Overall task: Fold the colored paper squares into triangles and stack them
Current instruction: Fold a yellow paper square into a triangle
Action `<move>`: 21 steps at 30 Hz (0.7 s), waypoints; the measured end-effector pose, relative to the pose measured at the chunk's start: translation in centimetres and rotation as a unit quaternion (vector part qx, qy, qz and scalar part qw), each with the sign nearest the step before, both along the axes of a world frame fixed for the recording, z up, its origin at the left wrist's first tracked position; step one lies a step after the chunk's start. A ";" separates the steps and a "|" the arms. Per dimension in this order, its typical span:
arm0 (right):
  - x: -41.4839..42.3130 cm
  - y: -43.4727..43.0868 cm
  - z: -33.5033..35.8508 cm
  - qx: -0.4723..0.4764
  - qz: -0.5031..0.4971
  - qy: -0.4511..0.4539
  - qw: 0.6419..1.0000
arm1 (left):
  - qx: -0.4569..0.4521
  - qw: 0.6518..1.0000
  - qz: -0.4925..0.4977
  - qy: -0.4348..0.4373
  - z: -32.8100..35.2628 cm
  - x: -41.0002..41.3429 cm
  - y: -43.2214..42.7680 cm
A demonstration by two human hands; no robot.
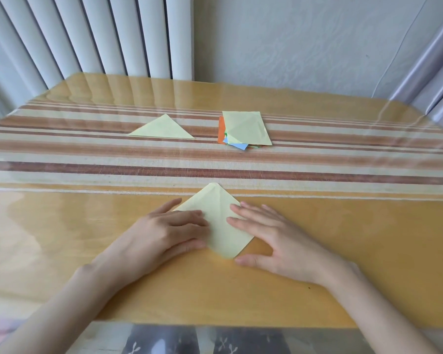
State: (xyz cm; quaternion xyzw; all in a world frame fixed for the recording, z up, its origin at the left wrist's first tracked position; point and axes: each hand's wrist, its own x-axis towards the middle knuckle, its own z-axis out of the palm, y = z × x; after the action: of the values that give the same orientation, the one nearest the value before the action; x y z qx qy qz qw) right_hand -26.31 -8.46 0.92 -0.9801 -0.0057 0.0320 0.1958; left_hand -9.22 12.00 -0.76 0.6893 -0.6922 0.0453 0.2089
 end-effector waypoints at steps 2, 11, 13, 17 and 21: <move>0.1 0.0 -0.6 0.006 -0.003 -0.044 0.999 | -0.045 0.998 0.002 -0.039 0.3 -0.5 -0.3; 1.1 1.1 0.0 0.123 -0.083 -0.240 0.959 | -0.156 0.964 0.102 0.191 2.2 -2.1 -0.5; 1.1 1.7 1.9 0.291 -0.130 -0.221 0.922 | -0.201 0.935 0.145 0.253 3.4 -2.4 -0.8; 1.9 2.8 4.9 0.439 -0.155 -0.215 0.858 | -0.209 0.917 0.206 0.271 5.8 -1.3 -2.1; 2.9 2.7 3.7 0.395 -0.224 -0.180 0.872 | -0.082 0.929 0.290 0.217 4.5 0.5 -3.3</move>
State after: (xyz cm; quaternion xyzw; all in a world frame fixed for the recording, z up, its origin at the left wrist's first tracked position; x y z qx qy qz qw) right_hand -23.37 -5.75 4.62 -0.7846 0.1666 -0.1951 0.5644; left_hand -8.69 8.69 3.78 0.8332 -0.3944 0.0103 0.3876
